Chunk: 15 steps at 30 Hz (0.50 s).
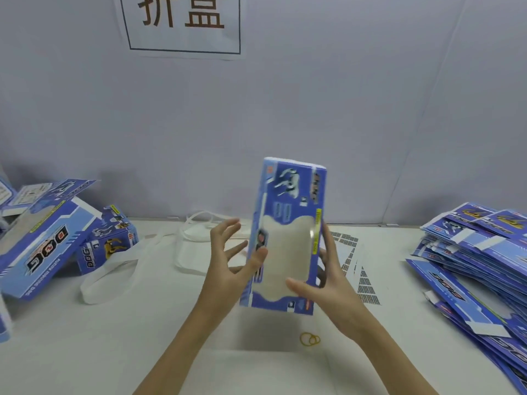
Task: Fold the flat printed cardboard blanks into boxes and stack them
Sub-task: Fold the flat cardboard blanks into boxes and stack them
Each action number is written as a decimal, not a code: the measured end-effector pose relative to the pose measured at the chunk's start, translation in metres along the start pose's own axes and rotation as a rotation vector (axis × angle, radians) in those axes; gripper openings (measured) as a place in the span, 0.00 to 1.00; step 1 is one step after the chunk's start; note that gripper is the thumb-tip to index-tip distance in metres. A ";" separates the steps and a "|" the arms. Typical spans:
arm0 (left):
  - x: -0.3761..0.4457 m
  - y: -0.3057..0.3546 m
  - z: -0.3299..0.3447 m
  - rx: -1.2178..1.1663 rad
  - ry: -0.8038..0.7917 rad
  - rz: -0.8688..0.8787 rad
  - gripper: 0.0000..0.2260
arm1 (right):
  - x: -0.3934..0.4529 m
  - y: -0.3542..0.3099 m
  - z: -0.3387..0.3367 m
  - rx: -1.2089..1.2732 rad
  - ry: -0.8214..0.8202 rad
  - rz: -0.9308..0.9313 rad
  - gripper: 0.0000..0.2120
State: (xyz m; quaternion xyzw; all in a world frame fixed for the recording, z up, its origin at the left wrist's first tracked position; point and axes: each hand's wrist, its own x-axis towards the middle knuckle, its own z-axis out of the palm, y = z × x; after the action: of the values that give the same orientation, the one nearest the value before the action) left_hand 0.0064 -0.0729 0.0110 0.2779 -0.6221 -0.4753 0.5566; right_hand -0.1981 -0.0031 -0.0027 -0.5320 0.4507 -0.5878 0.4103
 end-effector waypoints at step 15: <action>-0.005 0.001 0.002 -0.016 -0.075 0.019 0.26 | -0.002 -0.002 0.031 -0.350 0.186 -0.411 0.25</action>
State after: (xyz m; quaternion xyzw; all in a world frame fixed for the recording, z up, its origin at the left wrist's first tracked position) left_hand 0.0058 -0.0670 0.0099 0.2493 -0.6414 -0.4851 0.5396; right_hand -0.1669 -0.0032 -0.0009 -0.6188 0.4636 -0.6183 0.1414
